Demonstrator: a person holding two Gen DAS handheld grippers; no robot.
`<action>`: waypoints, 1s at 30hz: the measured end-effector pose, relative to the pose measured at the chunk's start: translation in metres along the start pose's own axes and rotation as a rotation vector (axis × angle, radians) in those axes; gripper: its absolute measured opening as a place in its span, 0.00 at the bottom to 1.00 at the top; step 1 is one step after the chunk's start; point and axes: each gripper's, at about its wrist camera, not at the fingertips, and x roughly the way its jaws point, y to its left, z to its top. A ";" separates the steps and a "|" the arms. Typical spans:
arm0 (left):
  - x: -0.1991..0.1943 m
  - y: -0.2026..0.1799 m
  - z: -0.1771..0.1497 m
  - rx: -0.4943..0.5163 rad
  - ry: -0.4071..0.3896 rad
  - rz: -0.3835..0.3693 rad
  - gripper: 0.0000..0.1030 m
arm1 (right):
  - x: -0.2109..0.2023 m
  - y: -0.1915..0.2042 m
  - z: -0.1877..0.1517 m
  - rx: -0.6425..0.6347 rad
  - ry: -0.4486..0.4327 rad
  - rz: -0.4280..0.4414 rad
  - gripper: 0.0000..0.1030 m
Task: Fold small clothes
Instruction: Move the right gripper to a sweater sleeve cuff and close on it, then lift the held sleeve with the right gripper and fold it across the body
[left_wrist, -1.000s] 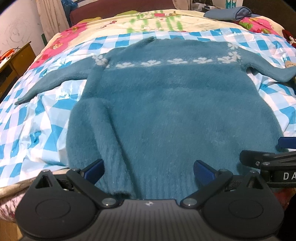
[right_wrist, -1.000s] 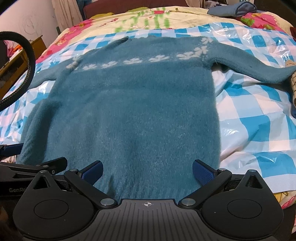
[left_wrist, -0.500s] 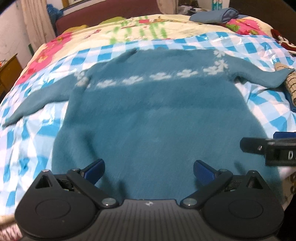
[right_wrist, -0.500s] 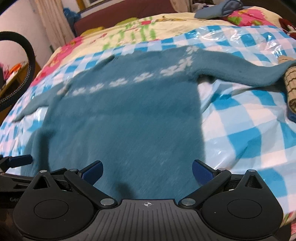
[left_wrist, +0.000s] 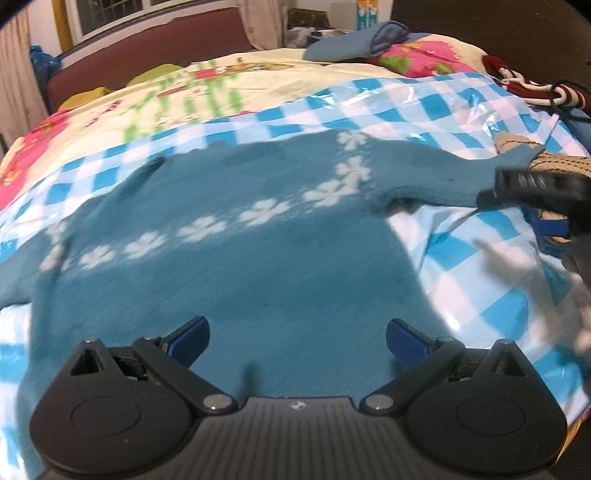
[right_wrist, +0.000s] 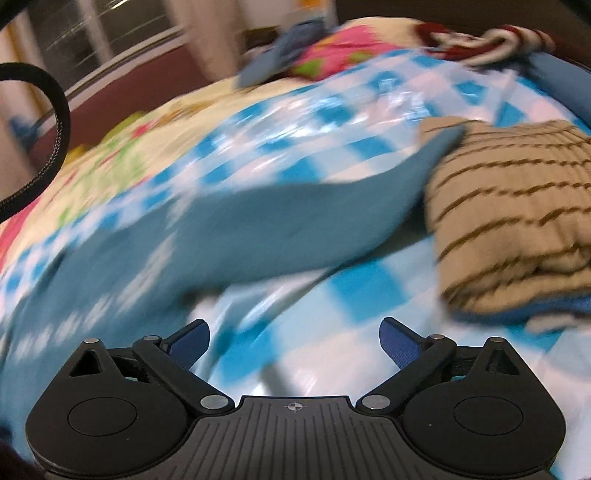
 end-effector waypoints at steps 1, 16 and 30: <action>0.004 -0.005 0.004 0.001 0.000 -0.009 1.00 | 0.007 -0.008 0.007 0.046 0.000 -0.003 0.95; 0.037 -0.040 0.028 0.022 0.019 -0.093 1.00 | 0.064 -0.058 0.034 0.389 -0.082 -0.084 0.88; 0.043 -0.003 0.008 -0.050 0.070 -0.056 1.00 | 0.036 -0.046 0.054 0.378 -0.146 0.168 0.08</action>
